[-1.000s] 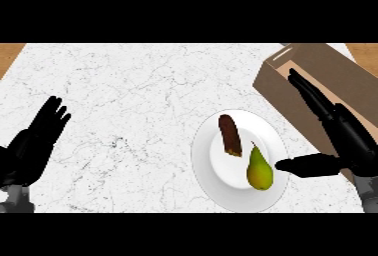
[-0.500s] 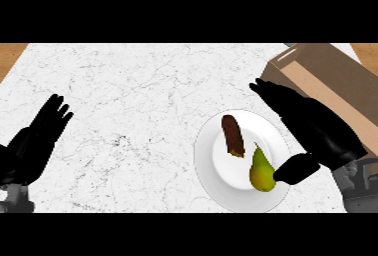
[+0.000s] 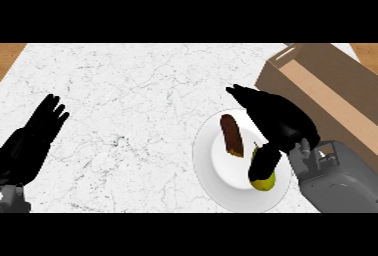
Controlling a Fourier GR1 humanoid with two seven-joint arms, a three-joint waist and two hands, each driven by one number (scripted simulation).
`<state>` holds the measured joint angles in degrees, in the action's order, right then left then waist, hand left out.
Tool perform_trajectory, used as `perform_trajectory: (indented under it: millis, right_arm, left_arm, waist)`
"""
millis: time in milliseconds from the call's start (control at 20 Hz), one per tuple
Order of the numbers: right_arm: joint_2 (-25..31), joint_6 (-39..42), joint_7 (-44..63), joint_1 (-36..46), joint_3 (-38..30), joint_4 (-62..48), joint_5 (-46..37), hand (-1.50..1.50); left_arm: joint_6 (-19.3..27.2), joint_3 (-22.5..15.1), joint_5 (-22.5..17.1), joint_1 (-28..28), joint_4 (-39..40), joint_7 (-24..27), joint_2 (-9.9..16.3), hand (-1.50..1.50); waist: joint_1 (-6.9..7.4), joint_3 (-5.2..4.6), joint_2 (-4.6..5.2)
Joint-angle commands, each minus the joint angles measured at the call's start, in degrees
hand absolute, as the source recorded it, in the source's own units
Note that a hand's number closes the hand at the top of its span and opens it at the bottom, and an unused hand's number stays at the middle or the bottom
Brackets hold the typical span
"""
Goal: Pick the sweet potato from the plate and place it in the cardboard box
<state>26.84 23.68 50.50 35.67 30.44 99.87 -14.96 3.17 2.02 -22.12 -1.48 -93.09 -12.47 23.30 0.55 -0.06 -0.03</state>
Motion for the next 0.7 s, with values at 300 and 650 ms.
perform_trajectory:
  millis: [300,650]
  right_arm:
    - [-5.3,8.7,1.6,0.8,-4.7,-4.2,-2.7,-1.50]
    - [-9.1,7.6,-5.9,-5.0,-4.8,-5.0,-11.6,-1.50]
  left_arm:
    - [-1.6,0.9,2.8,0.9,1.4,1.7,-3.5,0.00]
    - [-0.7,2.2,4.0,-1.0,-3.1,-4.1,-4.4,0.00]
  waist:
    - [-0.37,0.03,0.05]
    - [-0.36,0.06,0.00]
